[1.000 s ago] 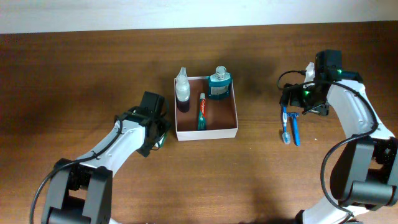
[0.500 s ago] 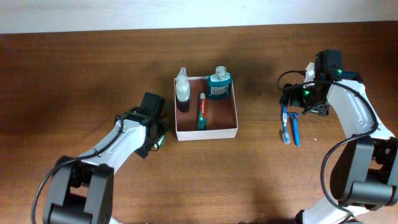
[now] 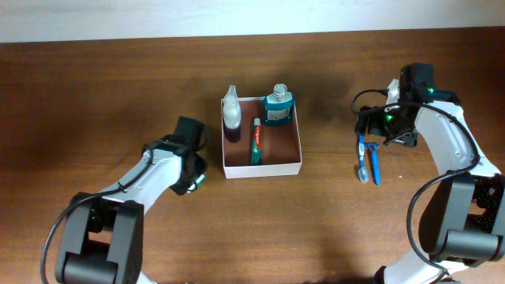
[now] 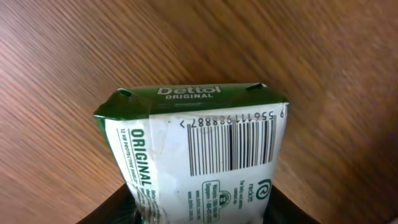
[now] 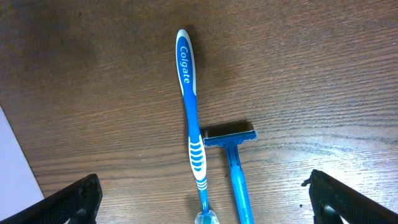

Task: Pack container
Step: 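Lower the left gripper onto the Dettol soap bar and grasp it, then carry the Dettol bar right and lower it into the box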

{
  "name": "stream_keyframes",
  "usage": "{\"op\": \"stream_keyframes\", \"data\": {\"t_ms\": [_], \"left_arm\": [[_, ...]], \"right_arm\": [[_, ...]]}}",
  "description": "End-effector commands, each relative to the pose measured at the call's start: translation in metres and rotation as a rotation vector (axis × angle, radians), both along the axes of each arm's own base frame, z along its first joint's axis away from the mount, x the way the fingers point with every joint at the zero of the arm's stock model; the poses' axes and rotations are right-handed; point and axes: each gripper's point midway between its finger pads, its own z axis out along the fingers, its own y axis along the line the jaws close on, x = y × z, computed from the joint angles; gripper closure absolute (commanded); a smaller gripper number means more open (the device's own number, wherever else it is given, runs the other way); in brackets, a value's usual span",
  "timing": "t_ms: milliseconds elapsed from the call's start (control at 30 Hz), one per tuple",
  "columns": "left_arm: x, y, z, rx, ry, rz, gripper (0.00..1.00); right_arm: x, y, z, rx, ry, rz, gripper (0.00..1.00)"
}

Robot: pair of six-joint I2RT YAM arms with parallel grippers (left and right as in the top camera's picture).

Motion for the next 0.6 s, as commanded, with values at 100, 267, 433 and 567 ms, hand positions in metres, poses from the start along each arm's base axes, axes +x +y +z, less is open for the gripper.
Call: {"op": "stream_keyframes", "data": {"t_ms": [100,267,433,567], "left_arm": [[0.024,0.011,0.055,0.035,-0.113,-0.216,0.72],[0.034,-0.009,0.107,-0.043,-0.276,-0.287,0.74],[0.043,-0.052,0.163,-0.115,-0.498,-0.475,0.81],[0.045,-0.085,0.184,-0.149,-0.593,-0.555,0.8]], "right_arm": [[0.004,-0.002,0.011,-0.013,-0.032,0.006,0.01],[0.004,-0.002,0.011,-0.013,-0.032,0.006,0.01],[0.004,-0.002,0.011,-0.013,-0.032,0.006,0.01],[0.004,-0.002,0.011,-0.013,-0.032,0.006,0.02]]}}
